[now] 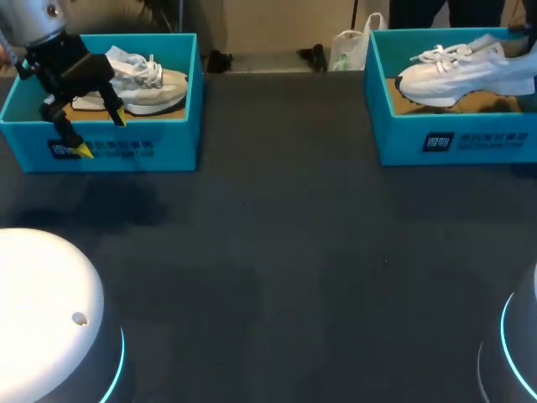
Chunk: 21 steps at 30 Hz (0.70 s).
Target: Take the shoe out of the shoebox, open the shoe tongue, remove and reinsert the insole, then place the shoe into the shoebox
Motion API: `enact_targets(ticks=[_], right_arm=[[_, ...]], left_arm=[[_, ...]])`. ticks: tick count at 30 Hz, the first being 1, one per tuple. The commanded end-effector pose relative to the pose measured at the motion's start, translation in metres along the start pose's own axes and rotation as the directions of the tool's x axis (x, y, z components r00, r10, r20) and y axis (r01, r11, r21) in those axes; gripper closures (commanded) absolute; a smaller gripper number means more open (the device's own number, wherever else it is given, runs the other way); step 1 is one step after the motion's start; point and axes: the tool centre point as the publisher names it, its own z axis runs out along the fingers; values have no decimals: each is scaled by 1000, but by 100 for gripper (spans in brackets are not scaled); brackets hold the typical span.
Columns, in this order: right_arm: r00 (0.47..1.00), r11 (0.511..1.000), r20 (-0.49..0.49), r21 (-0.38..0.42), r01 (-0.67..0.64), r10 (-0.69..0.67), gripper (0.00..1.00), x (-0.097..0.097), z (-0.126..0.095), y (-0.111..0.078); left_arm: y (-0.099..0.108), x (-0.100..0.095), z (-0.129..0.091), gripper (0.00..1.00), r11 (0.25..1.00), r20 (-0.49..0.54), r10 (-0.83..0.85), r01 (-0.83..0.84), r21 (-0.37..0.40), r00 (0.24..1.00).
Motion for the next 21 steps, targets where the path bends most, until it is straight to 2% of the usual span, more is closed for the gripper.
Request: enact_targets(ticks=[1, 21], right_arm=[[1000, 1000, -17, -5, 14, -14, 100, 1, 9, -3], [998, 1000, -64, 17, -26, 27, 100, 15, 37, -34]], left_arm=[[0, 0, 0, 0, 1000, -1, 0, 0, -2, 1000], [0, 0, 0, 0, 1000, -1, 0, 0, -2, 1000]])
